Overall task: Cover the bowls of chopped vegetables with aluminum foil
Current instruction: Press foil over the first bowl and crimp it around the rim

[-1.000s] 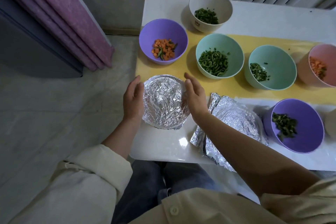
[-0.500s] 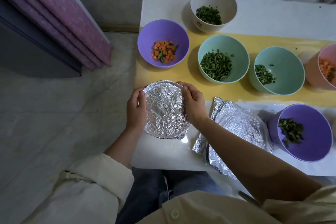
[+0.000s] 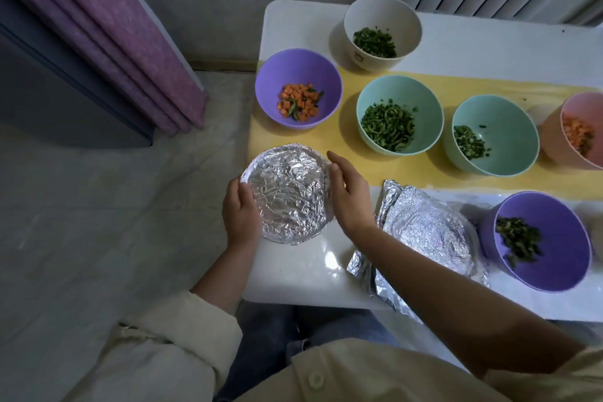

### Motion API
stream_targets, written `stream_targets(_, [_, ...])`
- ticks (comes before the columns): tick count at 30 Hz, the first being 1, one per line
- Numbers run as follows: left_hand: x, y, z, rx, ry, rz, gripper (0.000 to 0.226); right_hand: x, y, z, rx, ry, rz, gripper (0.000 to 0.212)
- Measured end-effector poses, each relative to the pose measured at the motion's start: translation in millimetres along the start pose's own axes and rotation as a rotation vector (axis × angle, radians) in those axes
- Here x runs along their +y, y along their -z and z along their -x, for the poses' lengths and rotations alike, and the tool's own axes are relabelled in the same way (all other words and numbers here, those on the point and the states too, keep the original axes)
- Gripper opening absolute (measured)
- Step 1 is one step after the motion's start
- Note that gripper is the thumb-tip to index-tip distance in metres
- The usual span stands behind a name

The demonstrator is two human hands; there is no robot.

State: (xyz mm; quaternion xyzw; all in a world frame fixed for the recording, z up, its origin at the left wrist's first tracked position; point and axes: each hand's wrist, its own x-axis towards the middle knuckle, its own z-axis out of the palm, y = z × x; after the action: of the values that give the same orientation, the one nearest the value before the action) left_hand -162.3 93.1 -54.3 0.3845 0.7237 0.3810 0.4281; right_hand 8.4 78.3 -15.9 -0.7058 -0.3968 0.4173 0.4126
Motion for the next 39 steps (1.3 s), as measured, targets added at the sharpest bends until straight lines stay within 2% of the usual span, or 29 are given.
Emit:
stream_targets(4, [2, -5, 11, 0.063, 0.077, 0.082, 0.022, 15, 1, 25, 0.036, -0.088, -0.094, 0.038])
stream_targets(9, [12, -3, 9, 0.010, 0.076, 0.155, 0.053, 21, -13, 24, 0.071, -0.166, -0.212, 0.043])
stream_targets(15, [13, -9, 6, 0.088, 0.162, 0.246, 0.038, 25, -24, 14, 0.164, -0.204, -0.308, 0.034])
stream_targets(22, [8, -18, 4, 0.157, 0.106, 0.221, 0.036, 28, -37, 10, 0.262, -0.236, -0.268, 0.033])
stream_targets(30, [19, -10, 10, 0.166, 0.141, 0.263, 0.049, 29, -12, 15, 0.056, -0.276, -0.363, 0.039])
stream_targets(33, [20, -2, 3, 0.133, 0.146, 0.284, 0.045, 26, -2, 7, 0.056, -0.192, -0.304, 0.046])
stream_targets(39, [10, -7, -7, 0.021, 0.036, 0.243, 0.027, 13, -15, -16, 0.016, -0.119, -0.248, 0.032])
